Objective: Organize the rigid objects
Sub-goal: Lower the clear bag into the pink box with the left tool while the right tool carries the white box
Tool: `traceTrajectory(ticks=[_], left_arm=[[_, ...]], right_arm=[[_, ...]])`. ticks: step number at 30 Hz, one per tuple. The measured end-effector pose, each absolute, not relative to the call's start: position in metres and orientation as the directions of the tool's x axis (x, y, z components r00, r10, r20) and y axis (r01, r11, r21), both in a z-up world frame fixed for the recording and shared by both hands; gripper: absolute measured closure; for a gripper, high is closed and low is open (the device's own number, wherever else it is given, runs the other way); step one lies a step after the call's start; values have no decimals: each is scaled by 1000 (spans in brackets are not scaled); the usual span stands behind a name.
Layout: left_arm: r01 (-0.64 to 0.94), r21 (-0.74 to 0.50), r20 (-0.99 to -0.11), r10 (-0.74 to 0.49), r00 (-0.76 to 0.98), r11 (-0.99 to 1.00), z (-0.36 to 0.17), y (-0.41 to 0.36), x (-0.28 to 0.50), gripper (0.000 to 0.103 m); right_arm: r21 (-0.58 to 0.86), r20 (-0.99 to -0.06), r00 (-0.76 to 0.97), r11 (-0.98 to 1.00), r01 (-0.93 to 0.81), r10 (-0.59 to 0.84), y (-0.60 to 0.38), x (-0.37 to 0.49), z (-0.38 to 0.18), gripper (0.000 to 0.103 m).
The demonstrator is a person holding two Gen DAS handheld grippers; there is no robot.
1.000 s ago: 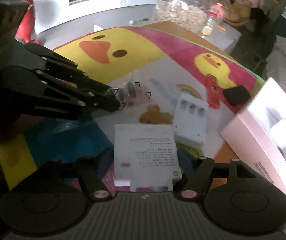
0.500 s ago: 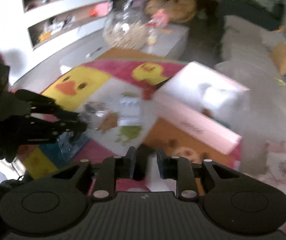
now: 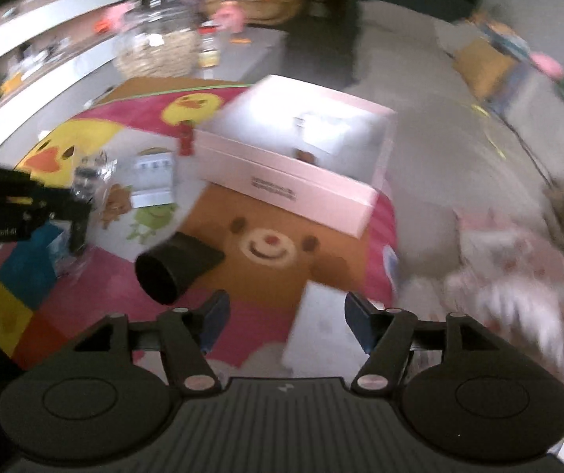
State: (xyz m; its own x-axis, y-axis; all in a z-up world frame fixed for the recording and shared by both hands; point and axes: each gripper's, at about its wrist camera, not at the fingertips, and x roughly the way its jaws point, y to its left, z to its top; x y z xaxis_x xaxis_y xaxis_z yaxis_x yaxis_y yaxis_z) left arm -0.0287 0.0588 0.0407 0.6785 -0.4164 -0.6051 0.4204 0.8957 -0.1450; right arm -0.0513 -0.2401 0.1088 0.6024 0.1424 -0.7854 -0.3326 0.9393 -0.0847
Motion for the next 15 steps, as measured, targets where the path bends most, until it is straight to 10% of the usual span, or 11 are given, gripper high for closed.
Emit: traceTrajectory(ticks=[15], left_arm=[[464,-98,-658,-408,633,880,11,45,-35,77]], right_arm=[[-84,-720,691,996,-3,-59,-259,-30,36,22]])
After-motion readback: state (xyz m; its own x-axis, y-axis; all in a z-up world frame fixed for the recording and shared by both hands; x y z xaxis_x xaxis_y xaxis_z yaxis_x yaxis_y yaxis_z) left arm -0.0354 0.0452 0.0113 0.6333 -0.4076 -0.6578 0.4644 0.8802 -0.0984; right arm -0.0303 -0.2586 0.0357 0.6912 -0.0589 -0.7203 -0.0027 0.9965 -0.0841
